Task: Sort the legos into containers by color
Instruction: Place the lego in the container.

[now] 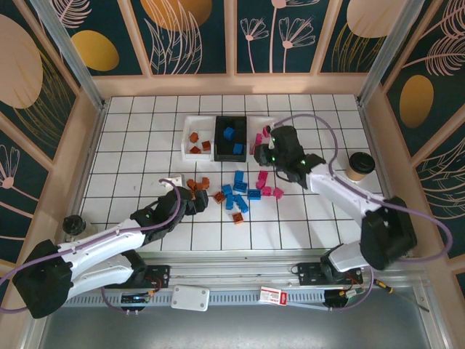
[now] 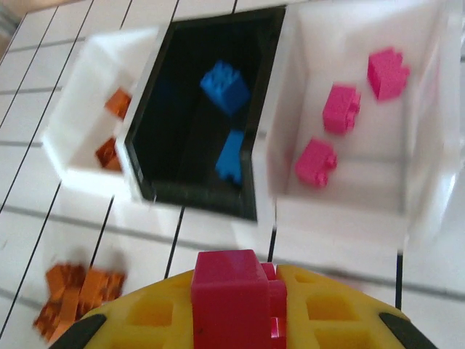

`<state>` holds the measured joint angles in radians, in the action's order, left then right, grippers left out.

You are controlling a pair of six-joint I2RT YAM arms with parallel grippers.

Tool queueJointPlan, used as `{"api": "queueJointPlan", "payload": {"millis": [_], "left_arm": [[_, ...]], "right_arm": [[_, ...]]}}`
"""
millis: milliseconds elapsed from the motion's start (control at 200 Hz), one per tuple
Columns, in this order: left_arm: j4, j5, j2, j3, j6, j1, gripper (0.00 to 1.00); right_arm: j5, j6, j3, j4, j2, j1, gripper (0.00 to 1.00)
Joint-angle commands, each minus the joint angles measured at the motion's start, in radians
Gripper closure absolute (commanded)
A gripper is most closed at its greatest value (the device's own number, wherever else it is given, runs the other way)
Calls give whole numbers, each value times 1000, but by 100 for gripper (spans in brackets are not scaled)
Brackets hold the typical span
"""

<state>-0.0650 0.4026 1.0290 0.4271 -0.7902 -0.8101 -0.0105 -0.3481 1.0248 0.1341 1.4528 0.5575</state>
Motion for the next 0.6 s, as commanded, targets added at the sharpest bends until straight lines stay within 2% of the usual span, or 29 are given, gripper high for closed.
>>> {"api": "queueJointPlan", "payload": {"millis": [0, 150, 300, 360, 485, 596], "left_arm": [[-35, 16, -25, 27, 0, 5, 1], [-54, 16, -54, 22, -10, 6, 1], [-67, 17, -74, 14, -20, 6, 1], [-66, 16, -81, 10, -24, 5, 1], [-67, 14, -91, 4, -29, 5, 1], [-67, 16, -98, 3, -25, 6, 1]], "right_arm": [[-31, 30, 100, -64, 149, -51, 85], [-32, 24, 273, -52, 359, -100, 85], [-43, 19, 387, -28, 479, -119, 82], [-50, 13, 418, -15, 504, -125, 76], [-60, 6, 443, 4, 510, -129, 52], [-61, 9, 423, 10, 469, -127, 45]]}}
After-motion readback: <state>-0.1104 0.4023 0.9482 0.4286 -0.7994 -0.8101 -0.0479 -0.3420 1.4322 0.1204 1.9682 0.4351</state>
